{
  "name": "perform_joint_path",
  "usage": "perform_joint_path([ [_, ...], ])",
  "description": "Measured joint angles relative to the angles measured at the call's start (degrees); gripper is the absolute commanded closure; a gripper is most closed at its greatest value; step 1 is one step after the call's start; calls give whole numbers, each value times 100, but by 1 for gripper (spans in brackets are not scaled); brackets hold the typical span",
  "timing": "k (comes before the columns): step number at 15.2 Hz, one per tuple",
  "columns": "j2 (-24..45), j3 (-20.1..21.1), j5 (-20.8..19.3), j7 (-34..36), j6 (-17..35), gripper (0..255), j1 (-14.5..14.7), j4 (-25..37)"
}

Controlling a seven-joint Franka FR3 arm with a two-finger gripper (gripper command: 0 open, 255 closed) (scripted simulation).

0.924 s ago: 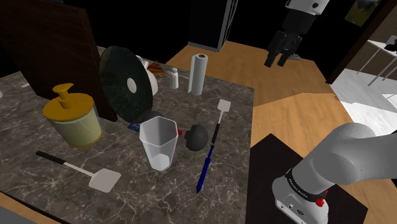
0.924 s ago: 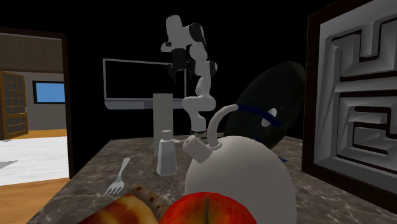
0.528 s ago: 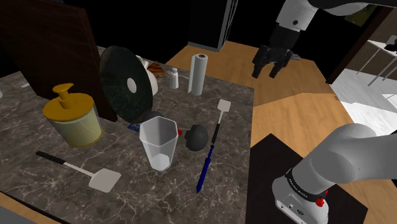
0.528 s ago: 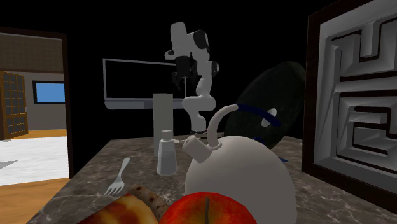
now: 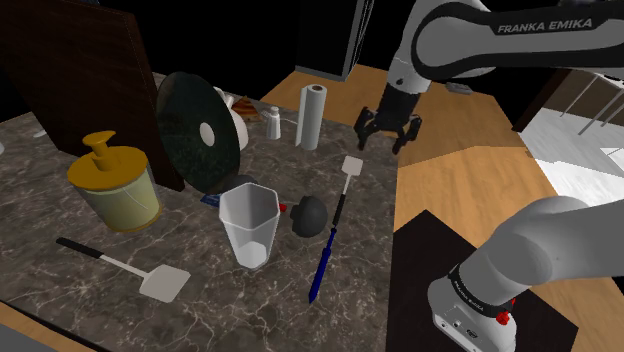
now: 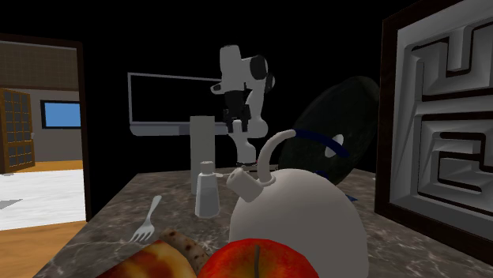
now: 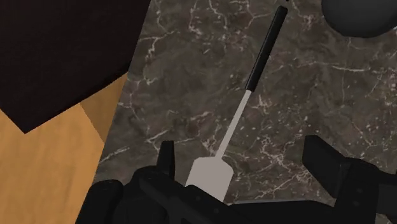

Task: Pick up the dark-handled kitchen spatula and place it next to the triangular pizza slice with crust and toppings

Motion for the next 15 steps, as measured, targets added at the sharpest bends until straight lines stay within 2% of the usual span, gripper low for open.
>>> perform_joint_path([
  [8,1303,1035,136,2296,1511,0,-476,-259],
  [15,1874,1245,81,2606,2250,0,-573,-441],
])
